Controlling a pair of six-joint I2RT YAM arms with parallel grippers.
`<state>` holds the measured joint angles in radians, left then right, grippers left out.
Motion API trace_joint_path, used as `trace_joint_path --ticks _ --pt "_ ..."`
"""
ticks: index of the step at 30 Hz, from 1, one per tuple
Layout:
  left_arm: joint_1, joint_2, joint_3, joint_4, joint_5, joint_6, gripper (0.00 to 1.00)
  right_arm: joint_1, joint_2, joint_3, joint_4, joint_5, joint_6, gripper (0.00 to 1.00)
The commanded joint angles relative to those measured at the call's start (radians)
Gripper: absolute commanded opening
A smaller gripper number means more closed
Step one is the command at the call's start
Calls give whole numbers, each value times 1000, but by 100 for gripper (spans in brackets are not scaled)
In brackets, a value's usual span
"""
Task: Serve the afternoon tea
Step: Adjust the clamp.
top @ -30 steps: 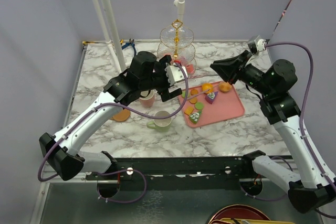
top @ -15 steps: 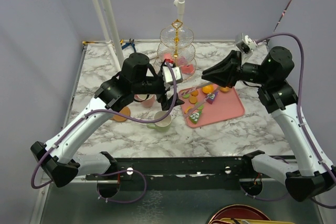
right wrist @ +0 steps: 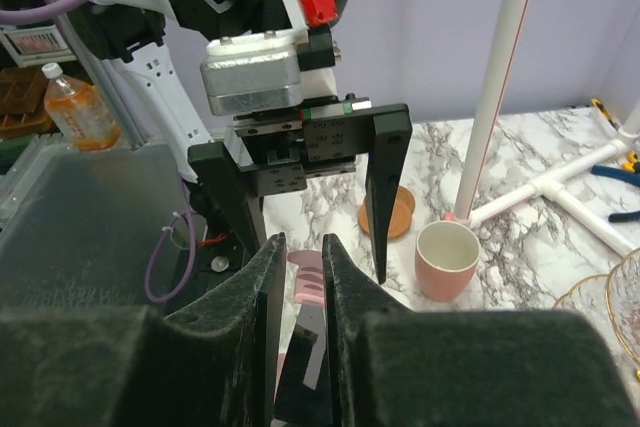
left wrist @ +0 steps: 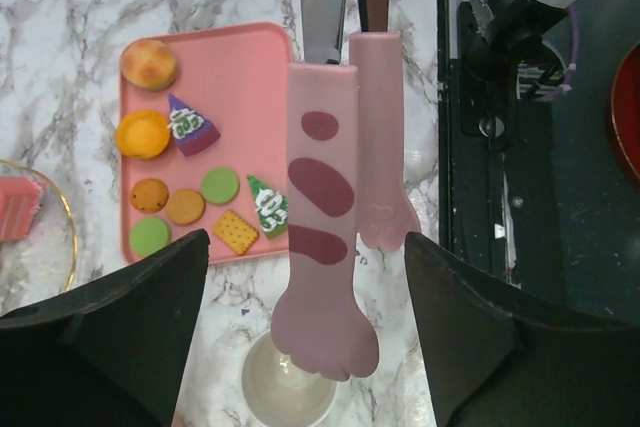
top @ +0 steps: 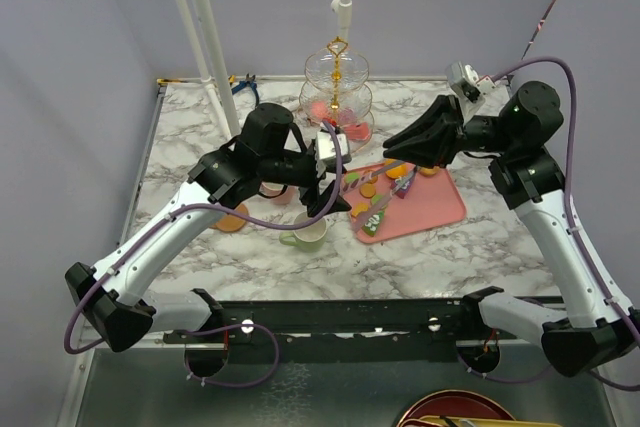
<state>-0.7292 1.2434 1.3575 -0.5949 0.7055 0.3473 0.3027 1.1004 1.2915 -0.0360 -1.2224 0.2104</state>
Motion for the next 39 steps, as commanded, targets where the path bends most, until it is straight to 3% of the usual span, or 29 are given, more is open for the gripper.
trace_joint_path --ticks 1,4,8,14,15,20,23,25,29,34,39 --pt "-10 18 2 -36 78 -21 79 1 24 26 117 -89 66 1" --pt "-14 24 -1 -47 103 -25 74 1 38 16 200 -122 119 1" --pt "-19 28 2 -77 129 -20 60 1 58 28 233 -142 130 1" --pt "-22 22 -1 -82 113 2 23 4 91 36 240 -150 137 3" --pt "-24 21 -2 -82 106 8 20 5 94 34 240 -144 139 6" --pt "-26 15 -16 -81 61 52 11 6 102 26 220 -73 145 47" --pt "-28 7 -29 -63 16 76 5 6 107 44 166 9 125 59" --pt "-29 -3 -42 -35 -19 88 0 6 115 55 144 62 127 77" --pt "-34 -39 -94 84 -148 86 0 6 119 82 81 231 121 98" --pt "-36 -103 -185 319 -380 72 0 6 54 89 -7 637 91 100" --pt "-39 -122 -226 478 -581 122 0 6 -12 91 -46 882 131 100"
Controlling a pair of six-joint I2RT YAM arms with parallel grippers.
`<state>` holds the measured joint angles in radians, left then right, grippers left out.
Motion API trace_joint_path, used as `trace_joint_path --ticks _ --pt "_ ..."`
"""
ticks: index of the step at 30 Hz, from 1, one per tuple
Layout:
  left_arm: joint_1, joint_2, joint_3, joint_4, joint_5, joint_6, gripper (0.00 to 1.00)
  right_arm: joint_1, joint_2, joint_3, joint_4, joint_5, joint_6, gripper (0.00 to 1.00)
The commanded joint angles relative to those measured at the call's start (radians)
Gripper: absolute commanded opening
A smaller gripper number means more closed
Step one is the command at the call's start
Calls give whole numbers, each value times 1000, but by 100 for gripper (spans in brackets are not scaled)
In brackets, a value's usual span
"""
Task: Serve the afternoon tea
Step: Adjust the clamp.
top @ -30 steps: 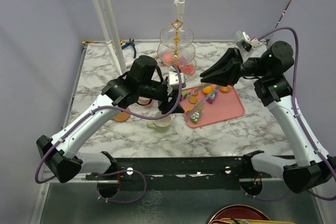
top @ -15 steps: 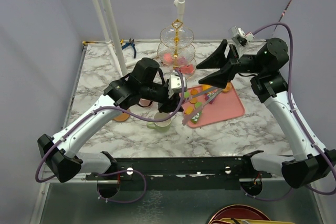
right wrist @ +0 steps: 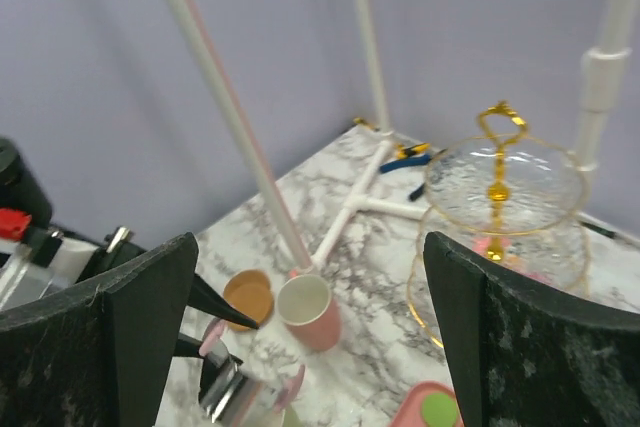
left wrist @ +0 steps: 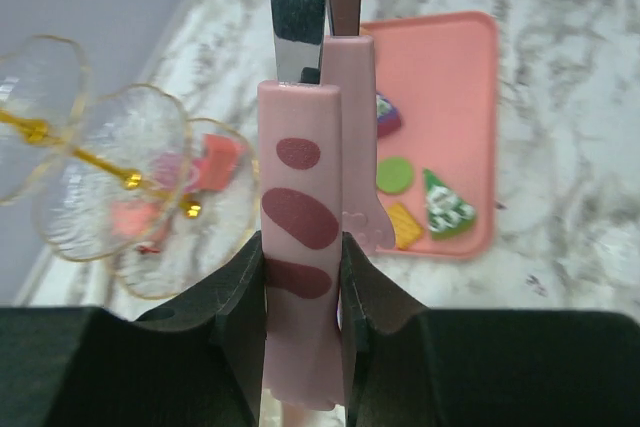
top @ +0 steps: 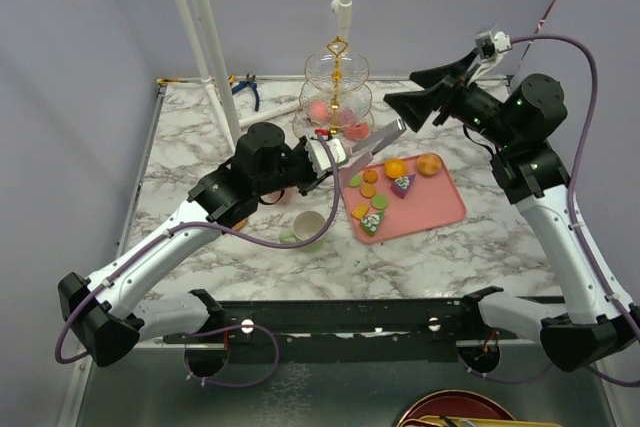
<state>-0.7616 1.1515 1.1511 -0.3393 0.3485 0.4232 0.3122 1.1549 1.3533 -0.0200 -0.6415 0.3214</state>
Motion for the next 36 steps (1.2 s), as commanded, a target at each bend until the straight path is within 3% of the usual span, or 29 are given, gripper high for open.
trace_joint_path --ticks 1,8,20,36 --pt "-7 -29 -22 249 -250 56 0 -4 -81 21 -64 316 25 100" --pt "-14 -6 -6 336 -327 88 0 -4 -145 -71 -32 228 124 100" --pt "-37 42 49 365 -342 60 0 1 -47 -147 151 79 271 100" --pt "-54 114 101 386 -411 37 0 109 117 -86 211 91 293 100"
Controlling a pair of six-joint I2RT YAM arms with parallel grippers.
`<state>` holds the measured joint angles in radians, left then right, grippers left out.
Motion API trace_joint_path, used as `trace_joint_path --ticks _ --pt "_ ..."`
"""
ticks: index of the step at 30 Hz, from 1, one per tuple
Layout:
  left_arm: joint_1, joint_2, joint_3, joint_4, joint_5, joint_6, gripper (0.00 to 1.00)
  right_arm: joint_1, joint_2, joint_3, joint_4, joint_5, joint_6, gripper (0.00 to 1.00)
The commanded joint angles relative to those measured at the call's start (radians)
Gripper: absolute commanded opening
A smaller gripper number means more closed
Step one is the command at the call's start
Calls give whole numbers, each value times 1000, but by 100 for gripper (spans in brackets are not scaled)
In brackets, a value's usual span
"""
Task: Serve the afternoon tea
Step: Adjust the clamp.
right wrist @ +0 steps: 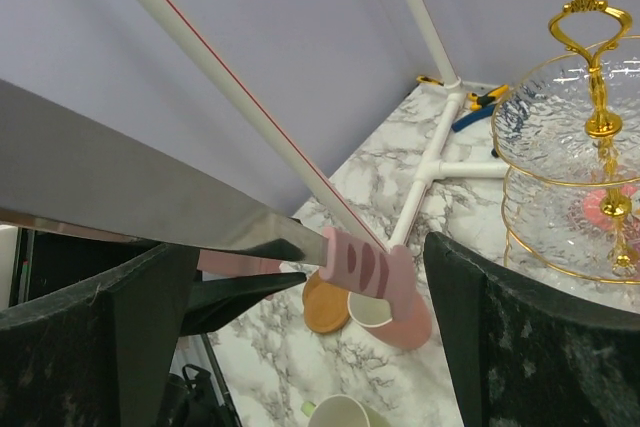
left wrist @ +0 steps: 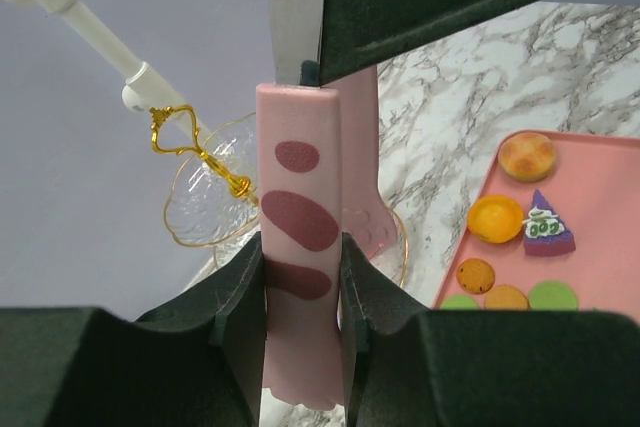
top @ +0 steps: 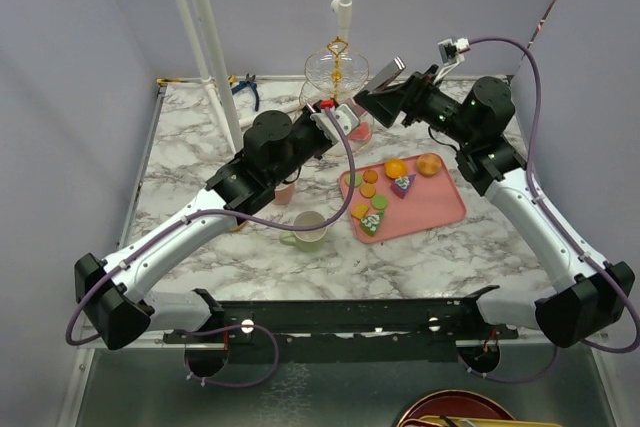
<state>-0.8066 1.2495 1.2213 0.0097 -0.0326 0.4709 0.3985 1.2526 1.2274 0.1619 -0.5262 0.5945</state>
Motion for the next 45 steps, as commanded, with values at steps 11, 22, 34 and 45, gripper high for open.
trace_joint_path --ticks 11,22,34,45 --pt "-10 23 39 46 -94 -56 0 41 -18 6 -67 32 -45 100" --pt "-11 0 26 54 -83 -65 0 40 -116 -37 -143 87 -89 100" --pt "-10 0 15 69 -70 -42 0 113 -17 98 -181 160 -35 100" --pt "-19 12 11 73 -74 -12 0 155 61 150 -201 284 -5 100"
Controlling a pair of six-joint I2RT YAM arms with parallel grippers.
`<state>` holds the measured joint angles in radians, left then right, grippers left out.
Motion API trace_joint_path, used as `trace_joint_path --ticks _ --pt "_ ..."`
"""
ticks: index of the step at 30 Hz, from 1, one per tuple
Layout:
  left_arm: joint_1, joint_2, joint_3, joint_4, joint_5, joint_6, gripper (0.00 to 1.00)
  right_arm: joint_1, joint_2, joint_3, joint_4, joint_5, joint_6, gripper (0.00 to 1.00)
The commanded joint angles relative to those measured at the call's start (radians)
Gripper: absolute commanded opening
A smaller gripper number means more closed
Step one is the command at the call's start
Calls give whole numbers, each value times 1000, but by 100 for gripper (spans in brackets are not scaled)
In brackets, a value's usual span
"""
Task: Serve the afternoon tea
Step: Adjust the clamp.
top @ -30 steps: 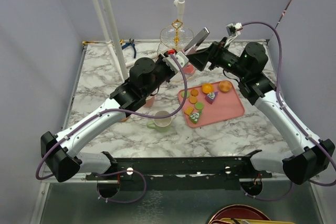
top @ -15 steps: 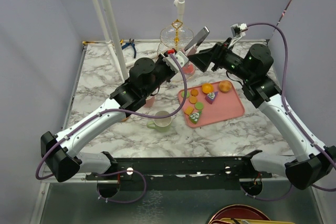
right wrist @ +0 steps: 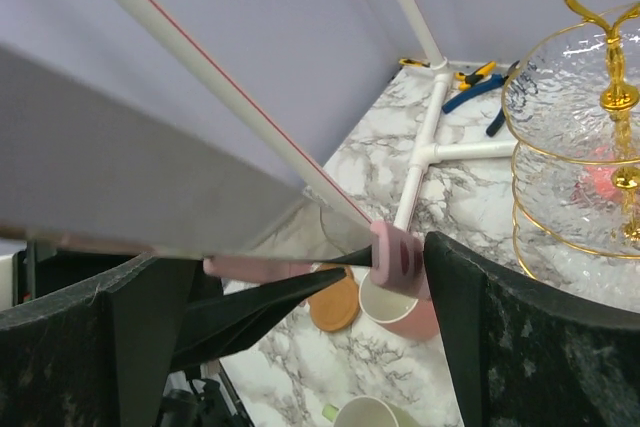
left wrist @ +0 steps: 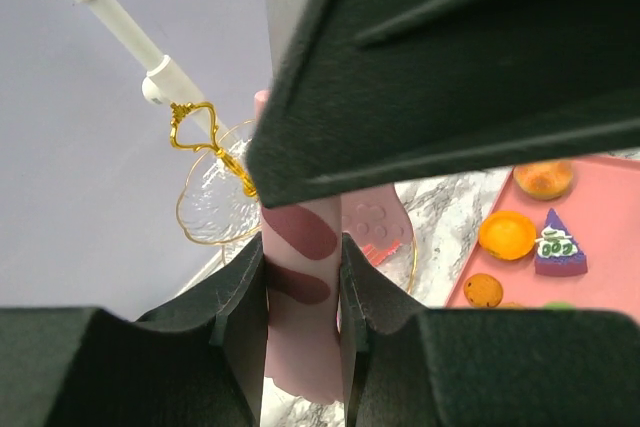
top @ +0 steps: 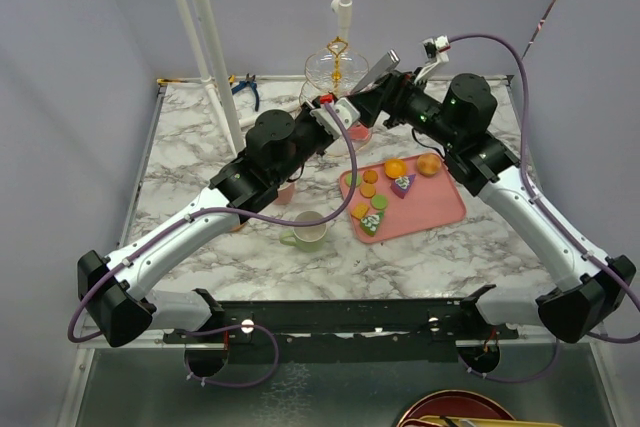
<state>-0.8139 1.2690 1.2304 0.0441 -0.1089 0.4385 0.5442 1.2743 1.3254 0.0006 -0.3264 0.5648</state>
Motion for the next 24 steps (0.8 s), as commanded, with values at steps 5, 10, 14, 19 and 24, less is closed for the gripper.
trace_joint_path --ticks 5,10,14,19,24 --pt "-32 -16 -18 57 6 84 0 13 93 100 -68 105 32 98" --pt "-46 -22 -38 102 -51 135 0 19 129 121 -122 109 40 89" --pt "-52 -22 -57 124 -66 162 0 19 132 106 -119 126 46 86" --pt "-65 -15 -56 130 -70 169 0 19 132 85 -44 58 43 94" --pt "-74 -10 -49 126 -63 168 0 29 128 81 -26 50 9 100"
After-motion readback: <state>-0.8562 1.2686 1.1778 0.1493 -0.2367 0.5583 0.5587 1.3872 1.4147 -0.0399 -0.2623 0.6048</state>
